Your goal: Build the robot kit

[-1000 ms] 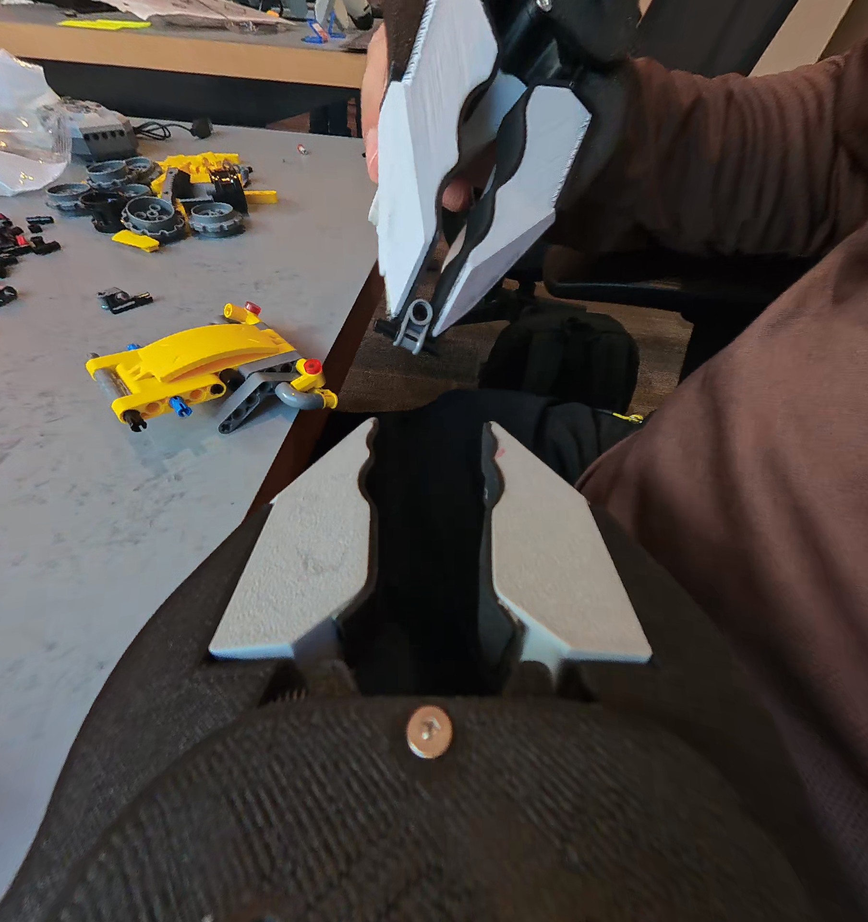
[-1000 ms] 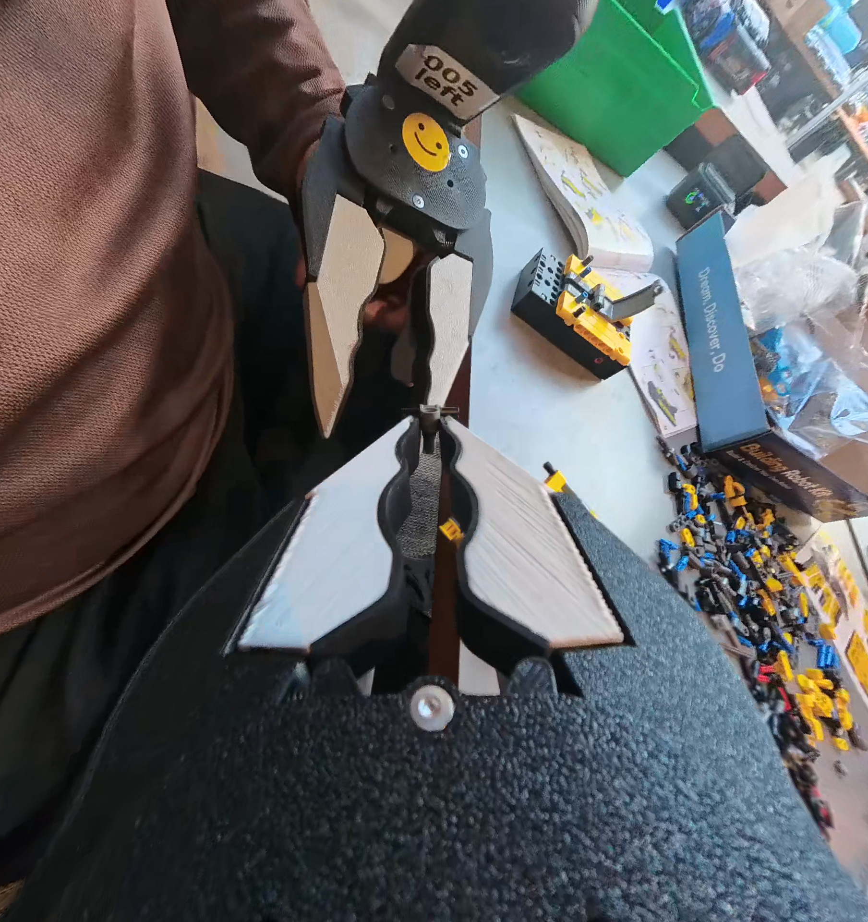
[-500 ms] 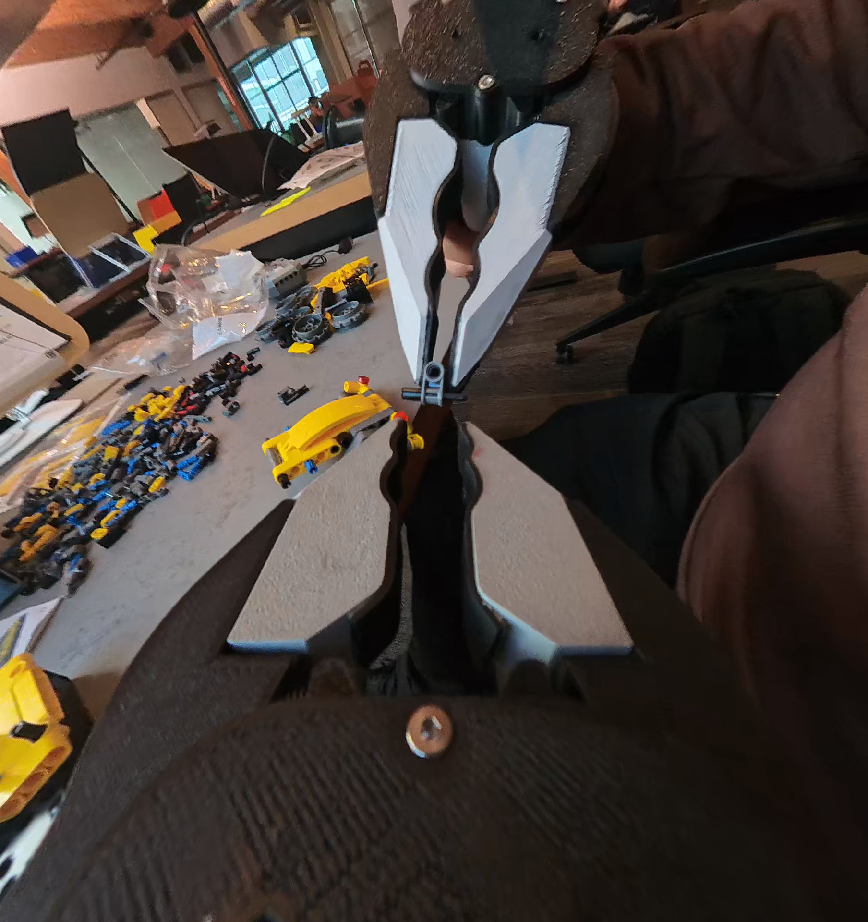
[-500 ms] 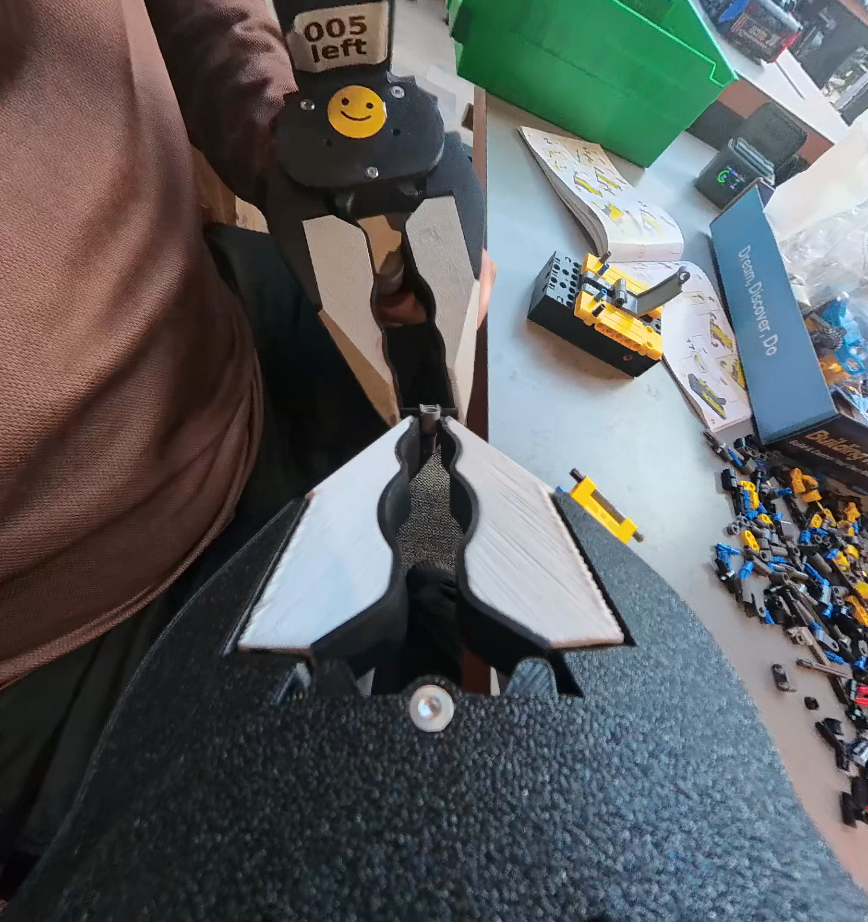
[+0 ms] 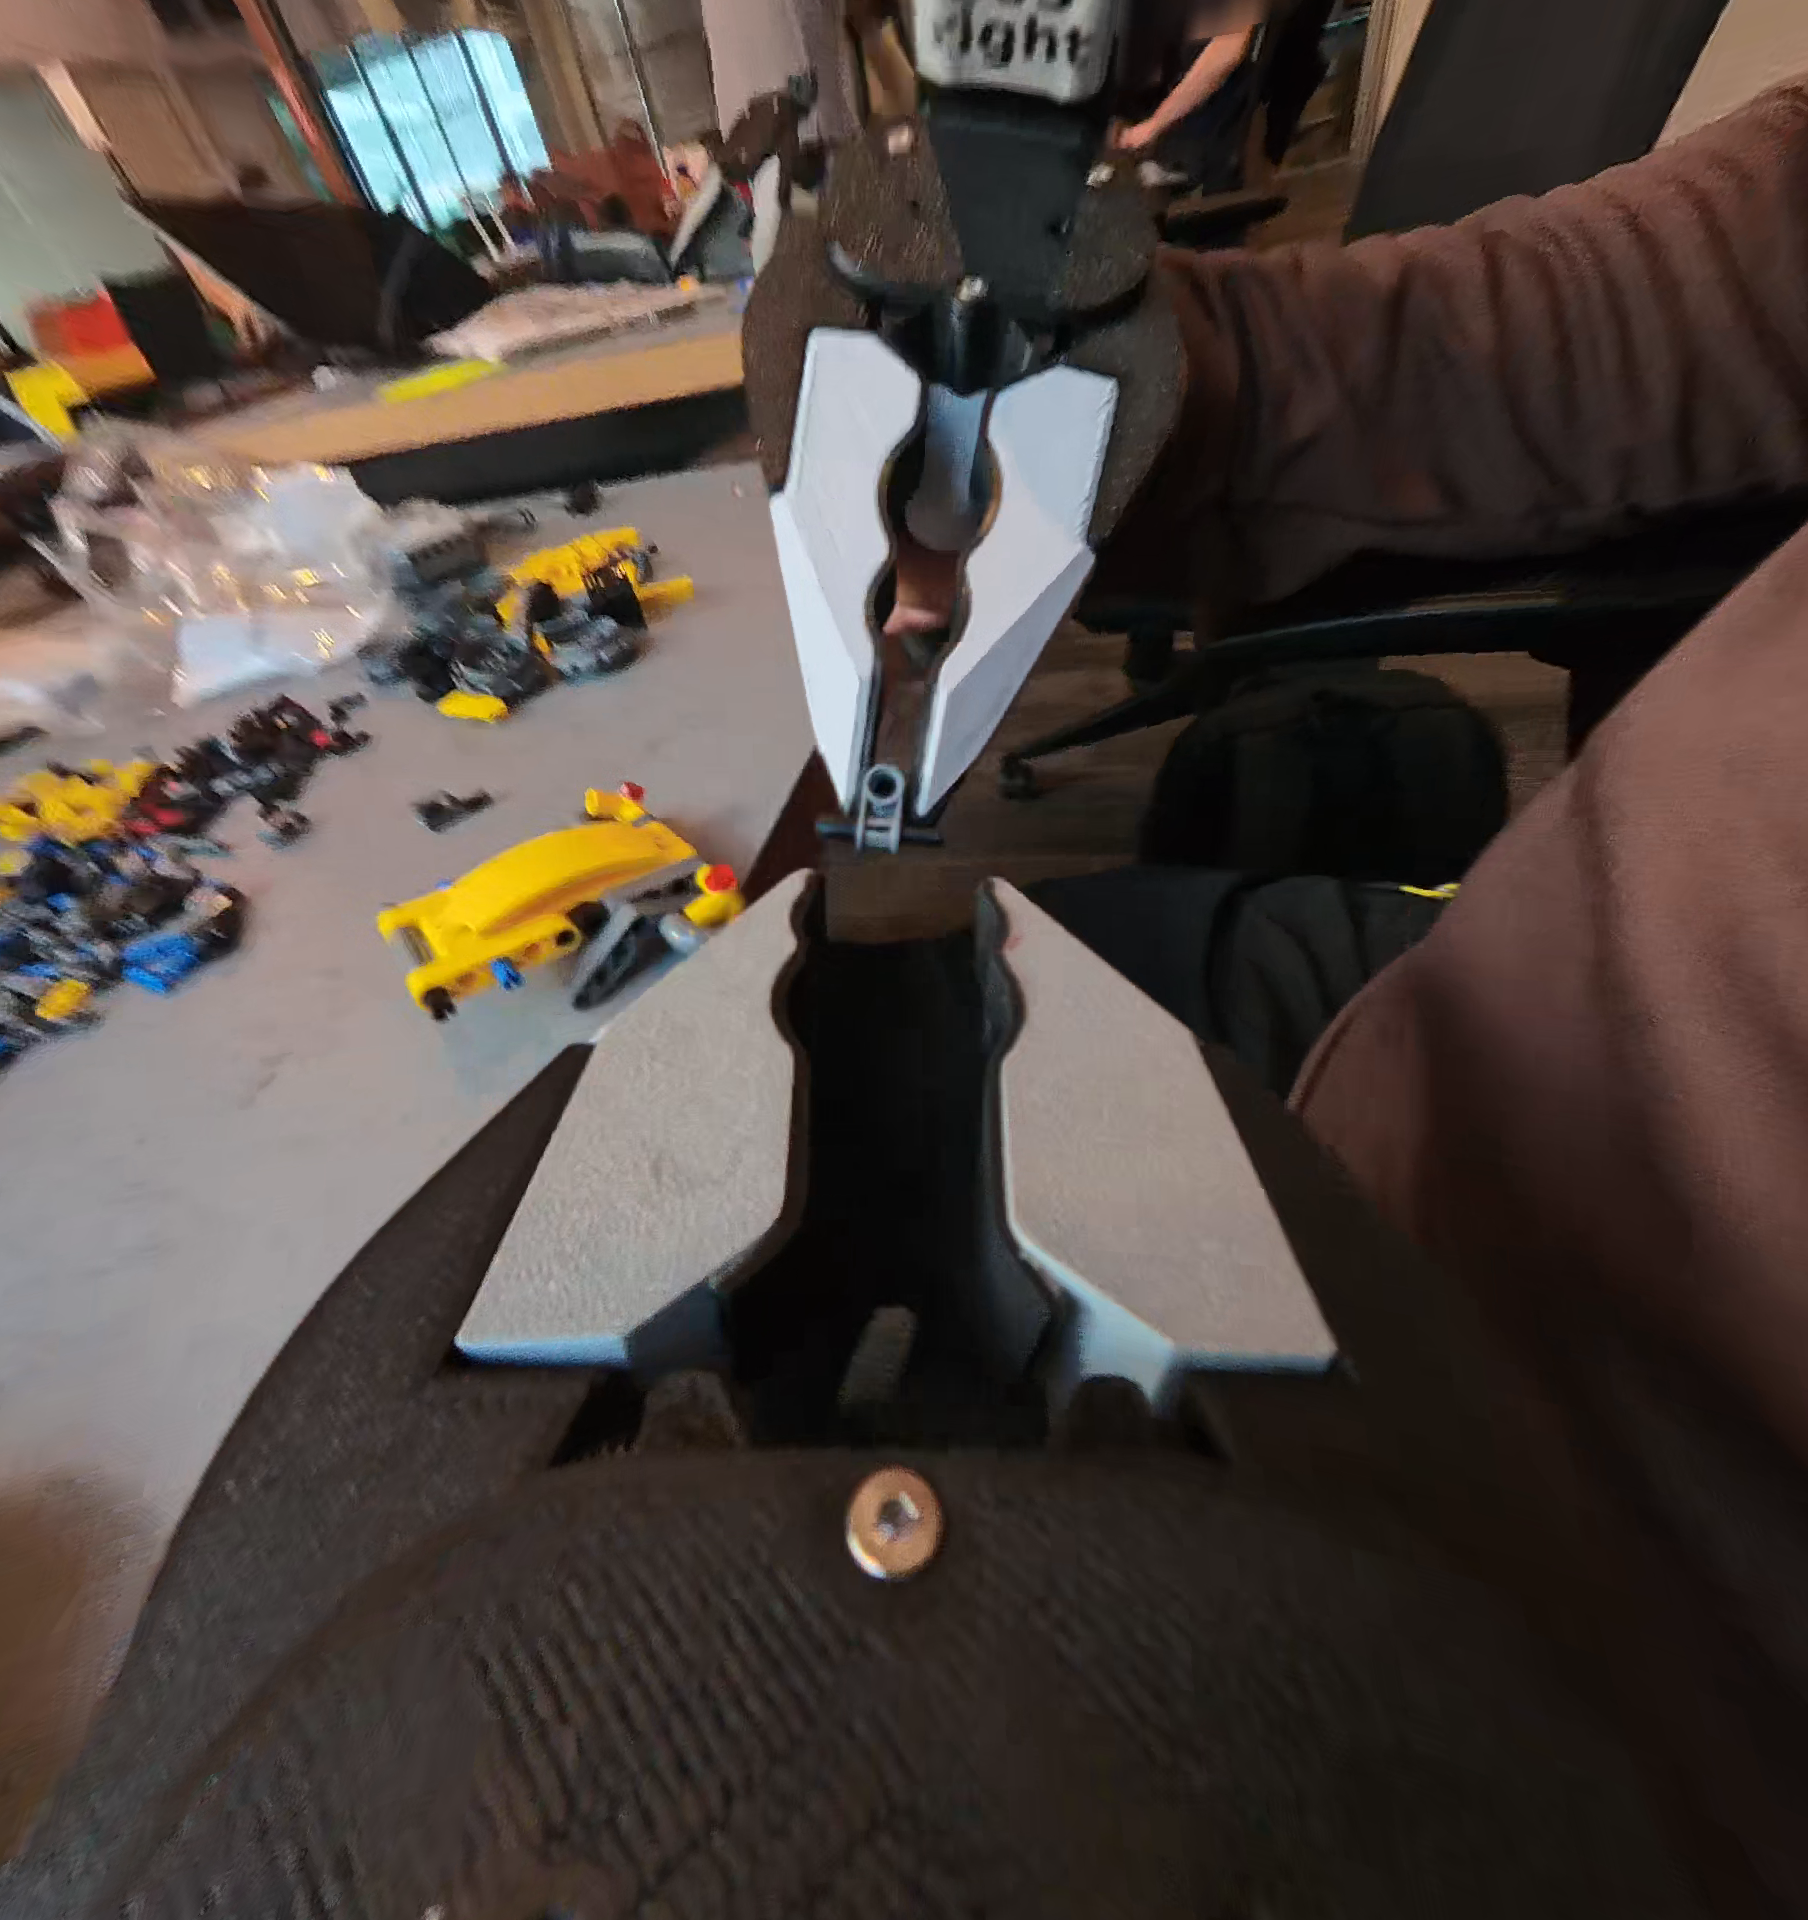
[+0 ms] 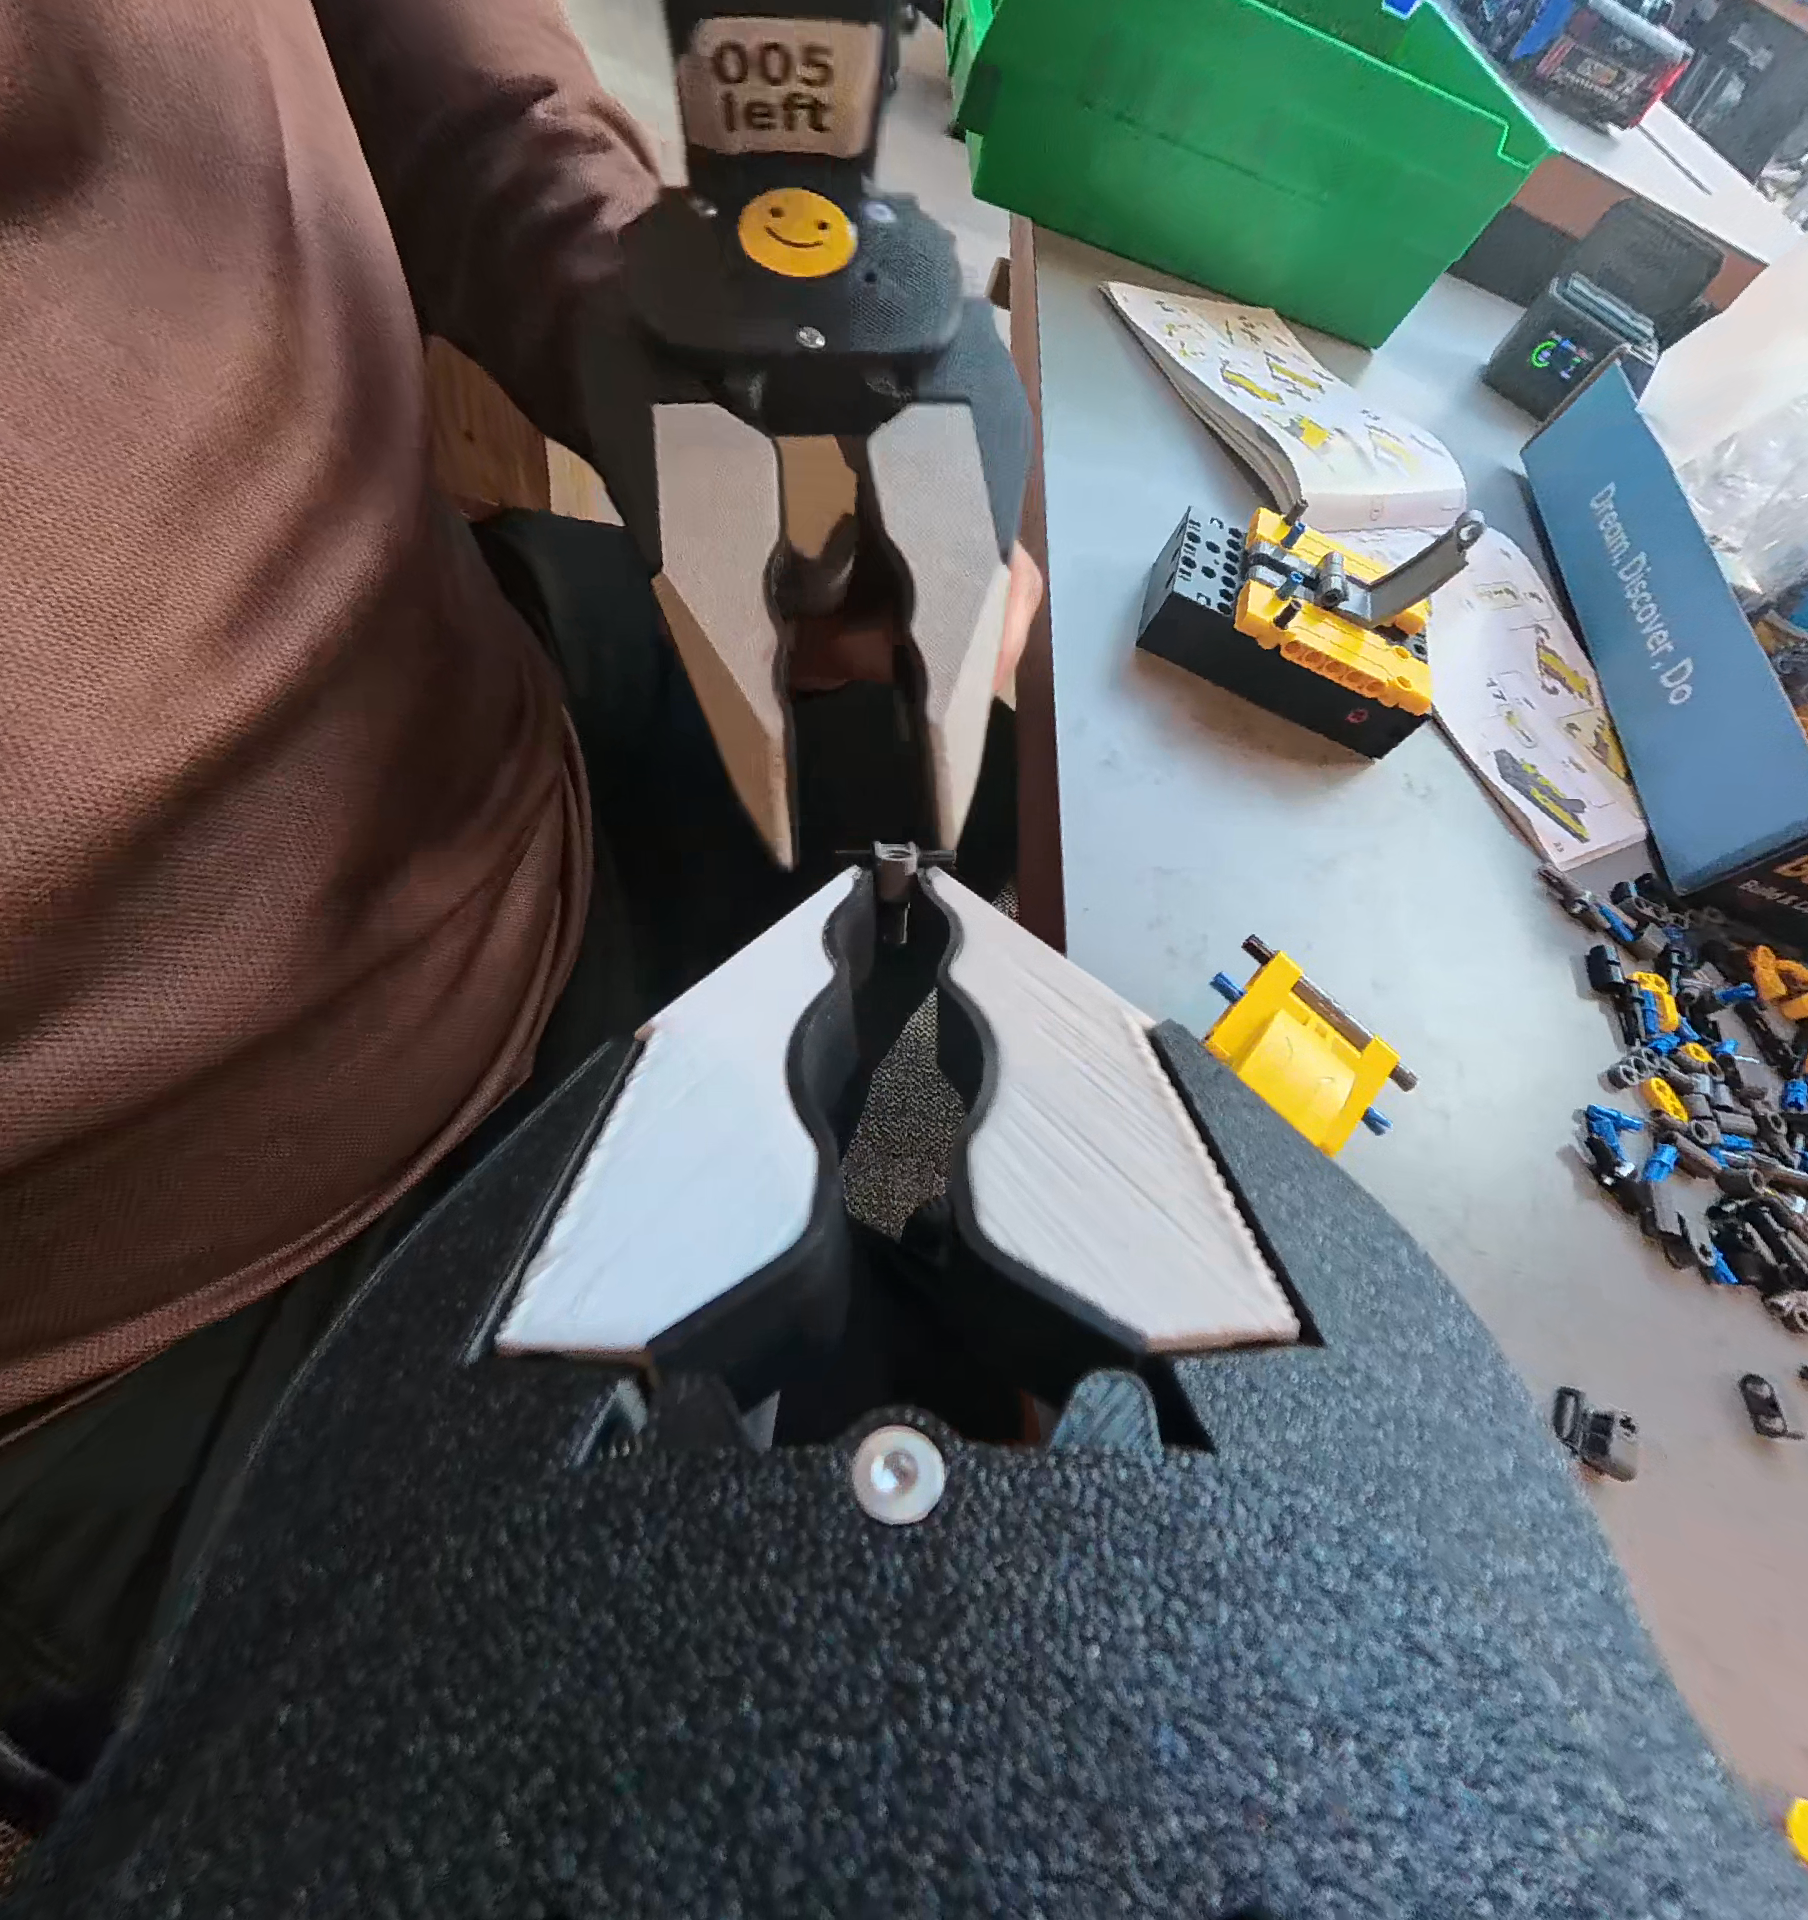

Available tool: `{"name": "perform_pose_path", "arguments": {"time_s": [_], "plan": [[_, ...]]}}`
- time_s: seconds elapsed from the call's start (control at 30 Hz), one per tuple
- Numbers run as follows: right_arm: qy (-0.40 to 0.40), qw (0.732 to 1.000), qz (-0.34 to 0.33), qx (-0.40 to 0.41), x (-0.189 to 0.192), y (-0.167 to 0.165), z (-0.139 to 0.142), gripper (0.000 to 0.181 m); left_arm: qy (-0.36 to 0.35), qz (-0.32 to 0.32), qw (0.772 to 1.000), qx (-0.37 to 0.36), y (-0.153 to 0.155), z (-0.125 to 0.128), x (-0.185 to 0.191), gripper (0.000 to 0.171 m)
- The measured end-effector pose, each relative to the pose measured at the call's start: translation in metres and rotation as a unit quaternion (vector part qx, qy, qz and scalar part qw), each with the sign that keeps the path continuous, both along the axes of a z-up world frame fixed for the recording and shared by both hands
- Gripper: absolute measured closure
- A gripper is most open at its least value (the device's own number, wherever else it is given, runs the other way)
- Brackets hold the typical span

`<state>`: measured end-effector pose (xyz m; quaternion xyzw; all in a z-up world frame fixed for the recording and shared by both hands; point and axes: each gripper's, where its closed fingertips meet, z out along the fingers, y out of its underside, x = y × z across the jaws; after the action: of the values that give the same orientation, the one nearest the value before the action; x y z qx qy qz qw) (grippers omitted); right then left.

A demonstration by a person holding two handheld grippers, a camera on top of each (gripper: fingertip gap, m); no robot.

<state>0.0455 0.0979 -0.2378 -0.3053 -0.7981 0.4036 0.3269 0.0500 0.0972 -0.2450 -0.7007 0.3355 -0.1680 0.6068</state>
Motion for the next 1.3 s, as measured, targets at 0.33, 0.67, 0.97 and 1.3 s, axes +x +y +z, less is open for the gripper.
{"name": "perform_pose_path", "arguments": {"time_s": [0.33, 0.67, 0.97, 1.3], "plan": [[-0.009, 1.0, 0.013, 0.001, -0.004, -0.011, -0.006, 0.178, 0.023, 0.006, 0.999, 0.033, 0.0, 0.003, 0.001, 0.149], [0.007, 0.997, -0.078, -0.022, -0.017, 0.015, 0.004, 0.177, 0.064, 0.078, 0.988, 0.114, 0.009, 0.024, -0.02, 0.15], [-0.031, 0.951, -0.161, -0.26, -0.021, -0.001, 0.026, 0.153, 0.186, 0.133, 0.943, 0.243, 0.008, 0.037, -0.025, 0.15], [-0.001, 0.975, -0.207, -0.083, -0.015, 0.002, 0.016, 0.167, 0.282, 0.122, 0.912, 0.271, 0.012, 0.024, -0.022, 0.15]]}}
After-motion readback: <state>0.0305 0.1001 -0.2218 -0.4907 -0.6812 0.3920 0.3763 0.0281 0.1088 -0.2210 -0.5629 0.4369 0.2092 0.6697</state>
